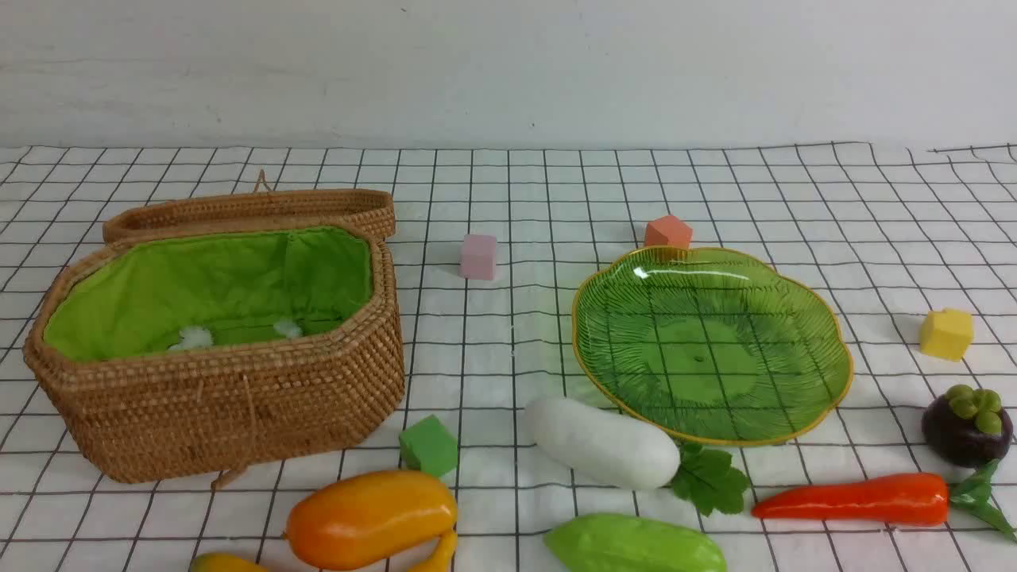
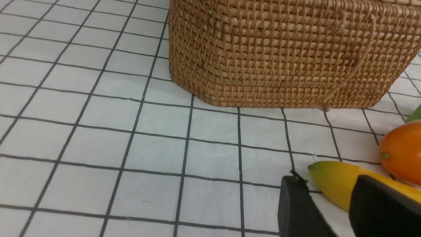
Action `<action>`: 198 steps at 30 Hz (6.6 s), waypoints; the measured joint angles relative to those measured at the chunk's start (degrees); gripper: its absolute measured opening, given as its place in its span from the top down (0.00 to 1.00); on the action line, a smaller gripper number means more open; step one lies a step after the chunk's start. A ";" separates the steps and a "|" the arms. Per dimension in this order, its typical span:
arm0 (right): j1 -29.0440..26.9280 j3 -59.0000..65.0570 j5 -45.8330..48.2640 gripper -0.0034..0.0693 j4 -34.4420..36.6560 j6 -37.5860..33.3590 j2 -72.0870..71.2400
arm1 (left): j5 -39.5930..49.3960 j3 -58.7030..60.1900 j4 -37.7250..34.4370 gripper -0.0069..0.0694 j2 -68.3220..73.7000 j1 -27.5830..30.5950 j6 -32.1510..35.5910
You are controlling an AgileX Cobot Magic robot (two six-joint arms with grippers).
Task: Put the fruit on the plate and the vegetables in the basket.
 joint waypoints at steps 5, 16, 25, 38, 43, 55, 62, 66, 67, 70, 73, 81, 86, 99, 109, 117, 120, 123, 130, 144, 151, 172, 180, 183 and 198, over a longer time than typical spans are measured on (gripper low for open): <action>0.00 0.00 0.00 0.63 0.00 0.00 0.00 | 0.00 0.00 0.00 0.60 0.00 0.00 0.00; 0.00 0.00 0.00 0.62 0.00 0.00 0.00 | 0.00 0.00 0.00 0.60 0.00 0.00 0.00; 0.00 0.00 0.00 0.62 0.00 0.00 0.00 | 0.00 0.00 0.00 0.60 0.00 0.00 0.00; 0.00 0.13 -1.08 0.62 -0.23 0.00 0.00 | 0.00 0.00 -0.02 0.60 0.00 -3.68 0.00; 0.00 0.70 -13.54 0.62 8.45 4.41 0.00 | 0.00 0.00 -0.02 0.60 0.00 -3.68 0.00; 0.00 -3.11 -33.02 0.62 18.09 11.68 0.23 | 0.00 0.00 -0.02 0.60 0.00 -2.59 0.00; 0.00 -24.57 -23.40 0.62 6.78 12.90 12.77 | 0.00 0.00 -0.02 0.60 0.00 2.70 0.00; 0.00 -41.93 -12.07 0.62 -5.12 11.55 26.83 | 0.00 0.00 -0.02 0.60 0.00 3.34 0.00; 0.00 -43.63 -10.09 0.62 -7.36 10.80 29.56 | 0.00 0.00 -0.02 0.60 0.00 3.34 0.00; 0.00 -46.23 -4.90 0.62 -10.24 8.40 35.44 | 0.00 0.00 -0.02 0.60 0.00 3.34 0.00; 1.36 -46.68 3.09 0.62 -10.39 4.02 42.84 | 0.00 0.00 -0.02 0.60 0.00 3.34 0.00; 8.73 -53.16 22.93 0.61 -1.40 -4.16 63.19 | 0.00 0.00 -0.02 0.60 0.00 3.34 0.00; 6.95 -61.74 26.25 0.51 -0.60 3.14 72.80 | 0.00 0.00 -0.02 0.60 0.00 3.34 0.00; -2.49 -67.37 25.04 0.03 1.48 6.53 96.35 | 0.00 0.00 -0.02 0.60 0.00 3.34 0.00; -2.76 -67.62 18.91 0.18 3.17 2.57 104.46 | 0.00 0.00 -0.02 0.60 0.00 3.34 0.00; -2.76 -69.96 19.99 0.18 10.51 -4.95 98.50 | 0.00 0.00 -0.02 0.60 0.00 3.34 0.00; -1.54 -72.09 16.42 0.18 19.10 -12.85 95.26 | 0.00 0.00 -0.02 0.60 0.00 3.34 0.00; 1.22 -73.67 14.42 0.18 28.09 -21.16 94.45 | 0.00 0.00 -0.02 0.60 0.00 3.34 0.00; 11.16 -75.29 7.59 0.18 37.79 -36.42 102.93 | 0.00 0.00 -0.02 0.60 0.00 3.34 0.00; 11.07 -77.67 8.79 0.03 28.59 -32.83 112.40 | 0.00 0.00 -0.02 0.60 0.00 3.34 0.00; 7.73 -78.32 17.86 0.04 23.62 -33.56 103.49 | 0.00 0.00 -0.02 0.60 0.00 3.34 0.00; 7.49 -58.90 27.13 0.15 6.70 -65.99 98.01 | 0.00 0.00 -0.02 0.60 0.00 3.34 0.00; 7.49 -58.29 27.88 0.25 6.18 -65.99 102.31 | 0.00 0.00 -0.02 0.60 0.00 3.34 0.00; 7.49 -59.32 32.33 0.41 7.08 -65.92 102.24 | 0.00 0.00 -0.02 0.60 0.00 3.34 0.00; 24.38 -76.42 45.63 0.40 11.80 -56.98 85.57 | 0.00 0.00 -0.02 0.60 0.00 3.34 0.00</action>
